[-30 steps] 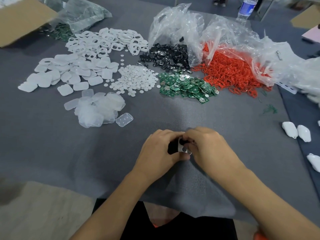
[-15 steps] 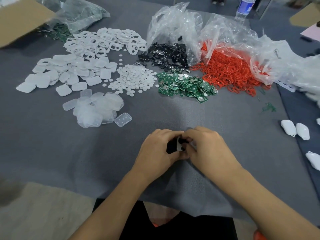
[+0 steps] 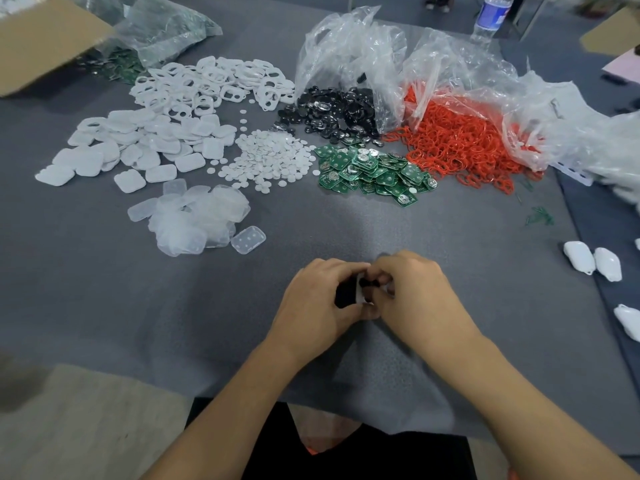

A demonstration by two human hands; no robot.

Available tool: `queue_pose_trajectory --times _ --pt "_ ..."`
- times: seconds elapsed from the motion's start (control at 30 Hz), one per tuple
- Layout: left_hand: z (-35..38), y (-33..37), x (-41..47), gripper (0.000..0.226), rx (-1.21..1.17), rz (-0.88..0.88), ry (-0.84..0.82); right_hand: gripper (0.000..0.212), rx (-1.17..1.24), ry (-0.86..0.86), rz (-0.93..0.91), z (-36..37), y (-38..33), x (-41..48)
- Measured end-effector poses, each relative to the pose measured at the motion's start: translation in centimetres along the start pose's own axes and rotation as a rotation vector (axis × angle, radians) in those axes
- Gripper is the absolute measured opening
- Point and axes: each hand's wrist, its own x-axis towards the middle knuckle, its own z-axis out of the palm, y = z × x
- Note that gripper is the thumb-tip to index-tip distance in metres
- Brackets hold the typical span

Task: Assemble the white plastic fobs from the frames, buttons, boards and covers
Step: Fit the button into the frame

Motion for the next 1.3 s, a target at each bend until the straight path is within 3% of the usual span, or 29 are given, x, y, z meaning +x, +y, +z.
queue_pose_trajectory --times 0.27,0.4,0.47,0.57,0.67,0.8,0.97,1.17,1.3 --pt "-0.2 0.3 -0.2 0.05 -0.031 0.001 0.027 0.011 0.043 0.171 -0.123 0.9 0.1 -1.7" --pt "-0.3 0.4 -0.4 0.051 -0.063 -0.021 0.061 0.011 0.143 0.343 -0.015 0.5 1.9 -2.9" --pt "-0.4 0.5 -0.5 0.046 -0.125 -0.033 0.106 0.012 0.088 0.294 0.061 0.7 3.0 -3.6" --pt "-0.6 0.8 -0.5 0.03 -0.24 -0.076 0.17 0.012 -0.008 0.163 0.027 0.8 3.6 -4.2" --pt "-0.6 1.5 -0.5 0.027 -0.417 -0.215 0.104 0.018 -0.041 0.084 -0.043 0.1 3.9 -3.7" --pt "-0.1 3.2 -0.5 0.021 -0.869 -0.348 0.045 0.027 -0.031 0.07 -0.048 -0.2 3.8 -3.4" --pt "0.5 3.4 -0.7 0.013 -1.129 -0.521 0.011 0.024 -0.017 0.052 -0.06 -0.1 3.9 -3.6" --pt "1.0 3.1 -0.6 0.014 -1.068 -0.51 -0.015 0.021 0.14 0.204 -0.022 -0.7 3.3 -3.4" --pt "0.6 2.7 -0.9 0.032 -1.021 -0.452 -0.09 0.021 0.182 0.216 -0.062 -0.9 2.3 -3.5"
